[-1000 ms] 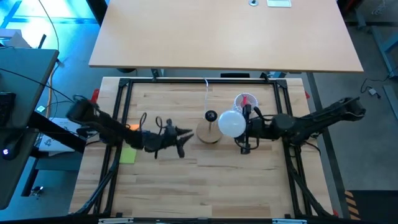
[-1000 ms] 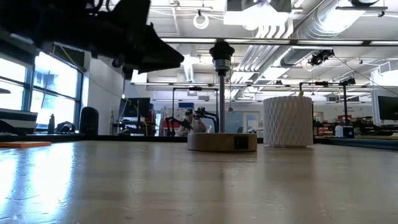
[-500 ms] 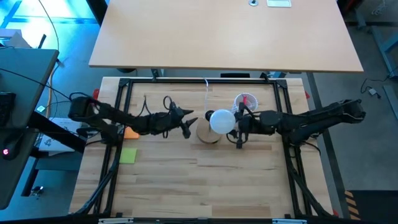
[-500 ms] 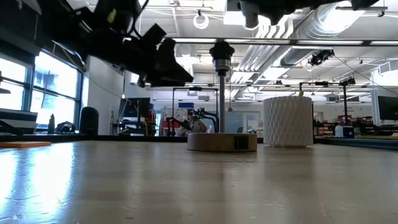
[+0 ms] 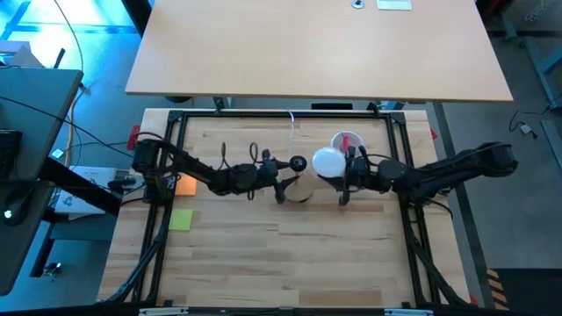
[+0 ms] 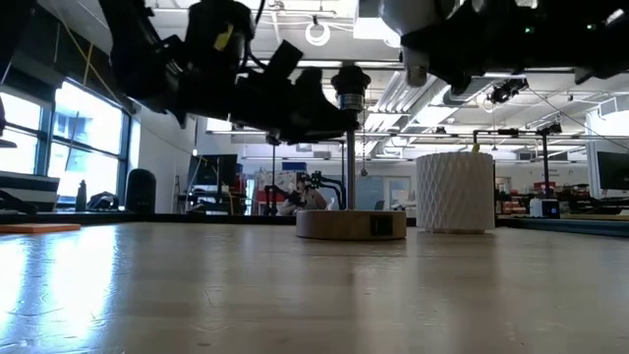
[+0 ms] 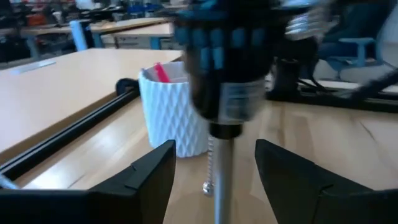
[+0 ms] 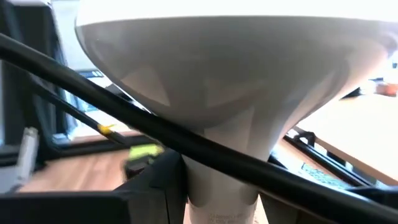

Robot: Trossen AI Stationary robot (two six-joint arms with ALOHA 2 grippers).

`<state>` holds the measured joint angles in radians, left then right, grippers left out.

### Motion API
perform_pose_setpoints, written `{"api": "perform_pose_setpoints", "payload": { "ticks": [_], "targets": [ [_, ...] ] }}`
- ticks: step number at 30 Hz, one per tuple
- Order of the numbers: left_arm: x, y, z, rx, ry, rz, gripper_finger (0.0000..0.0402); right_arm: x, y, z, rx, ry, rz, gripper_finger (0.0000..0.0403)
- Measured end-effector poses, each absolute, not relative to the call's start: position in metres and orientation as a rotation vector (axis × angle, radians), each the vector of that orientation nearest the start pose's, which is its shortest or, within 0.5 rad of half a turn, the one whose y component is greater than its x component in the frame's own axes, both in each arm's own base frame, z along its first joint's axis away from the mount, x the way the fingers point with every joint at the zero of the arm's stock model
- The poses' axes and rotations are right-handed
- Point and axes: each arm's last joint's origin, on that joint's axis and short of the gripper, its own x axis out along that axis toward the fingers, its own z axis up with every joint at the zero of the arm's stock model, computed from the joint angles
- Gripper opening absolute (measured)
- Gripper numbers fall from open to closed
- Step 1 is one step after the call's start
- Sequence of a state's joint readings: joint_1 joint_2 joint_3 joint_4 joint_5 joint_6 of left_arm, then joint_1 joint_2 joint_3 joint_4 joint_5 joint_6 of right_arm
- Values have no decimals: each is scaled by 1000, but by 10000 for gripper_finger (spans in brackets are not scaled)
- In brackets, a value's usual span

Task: Screw lightbulb
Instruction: Insert the light bulb into the brown lamp

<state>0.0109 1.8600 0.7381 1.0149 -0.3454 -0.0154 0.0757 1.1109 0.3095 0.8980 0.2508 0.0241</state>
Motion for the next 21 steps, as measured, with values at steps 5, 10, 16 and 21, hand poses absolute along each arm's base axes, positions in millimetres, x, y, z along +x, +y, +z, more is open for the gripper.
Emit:
{"api": "perform_pose_setpoints", "payload": {
  "ticks": [5,10,16,21],
  "targets": [
    [359,14,153,-38,84,430,216,206,15,211,43,-122,-139,147],
    [359,4,163,-39,47,531,215,205,21,209,42,-114,-117,147],
    [366,-2,177,-10,7,527,208,203,30,215,34,-173,-89,147],
    [372,3,181,-9,43,546,199,202,32,216,24,-179,-95,147]
  ]
}}
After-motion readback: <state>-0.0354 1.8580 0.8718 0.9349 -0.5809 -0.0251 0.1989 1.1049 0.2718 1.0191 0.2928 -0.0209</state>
